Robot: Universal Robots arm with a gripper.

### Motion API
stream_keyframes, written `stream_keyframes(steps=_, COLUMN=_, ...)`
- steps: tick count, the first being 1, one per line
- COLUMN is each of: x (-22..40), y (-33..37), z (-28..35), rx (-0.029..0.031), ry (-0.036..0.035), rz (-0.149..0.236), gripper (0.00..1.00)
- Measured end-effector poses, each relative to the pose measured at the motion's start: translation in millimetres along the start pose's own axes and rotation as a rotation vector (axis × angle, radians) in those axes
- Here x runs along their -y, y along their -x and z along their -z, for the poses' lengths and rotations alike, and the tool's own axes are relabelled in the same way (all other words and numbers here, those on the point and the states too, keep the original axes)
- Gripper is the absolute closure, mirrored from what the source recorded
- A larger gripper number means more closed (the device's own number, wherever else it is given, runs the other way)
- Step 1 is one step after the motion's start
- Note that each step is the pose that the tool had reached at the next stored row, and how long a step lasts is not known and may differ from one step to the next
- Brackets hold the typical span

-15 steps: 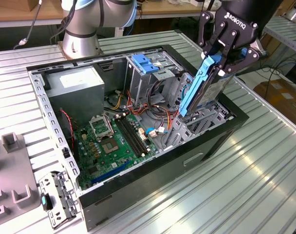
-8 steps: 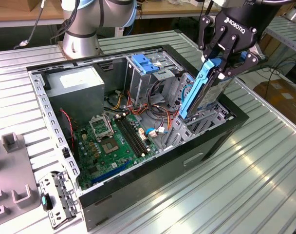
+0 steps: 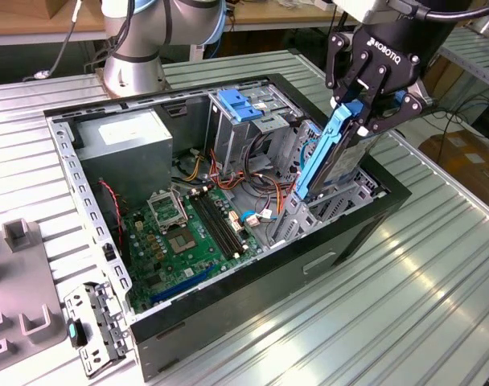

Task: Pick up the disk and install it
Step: 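Insert the disk into the insertion slot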

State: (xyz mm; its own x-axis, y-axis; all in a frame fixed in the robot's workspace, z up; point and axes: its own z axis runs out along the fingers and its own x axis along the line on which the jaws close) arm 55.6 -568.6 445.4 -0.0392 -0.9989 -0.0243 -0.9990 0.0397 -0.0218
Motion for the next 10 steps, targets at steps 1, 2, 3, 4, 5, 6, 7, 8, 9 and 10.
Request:
stream_keyframes(steps=1, x=0.0, y=0.0, z=-0.7, rx=0.0000, ry=0.0000, rz=0.000, gripper=0.63)
stream_keyframes(steps=2, x=0.0, y=-0.1, z=-2.0, rx=-0.0002, ry=0.0000, rz=0.001, gripper=0.63)
stream_keyframes(steps=3, x=0.0, y=-0.1, z=-2.9, rx=0.0000, ry=0.0000, rz=0.001, gripper=0.63)
stream_keyframes(steps=4, x=-0.1, y=-0.1, z=-3.6, rx=0.0001, ry=0.0000, rz=0.001, gripper=0.63)
stream_keyframes(steps=5, x=-0.1, y=-0.1, z=-4.6, rx=0.0001, ry=0.0000, rz=0.001, gripper=0.63)
stream_keyframes(steps=6, x=-0.1, y=-0.1, z=-5.2, rx=0.0000, ry=0.0000, rz=0.001, gripper=0.63)
stream_keyframes(steps=7, x=-0.2, y=-0.2, z=-6.3, rx=0.0001, ry=0.0001, rz=0.001, gripper=0.63)
stream_keyframes(steps=8, x=-0.2, y=-0.2, z=-7.2, rx=-0.0001, ry=0.0003, rz=0.001, gripper=0.63)
stream_keyframes(steps=9, x=-0.2, y=-0.2, z=-8.0, rx=0.0000, ry=0.0006, rz=0.001, gripper=0.63)
stream_keyframes(steps=10, x=-0.2, y=-0.3, z=-8.9, rx=0.0000, ry=0.0011, rz=0.001, gripper=0.63)
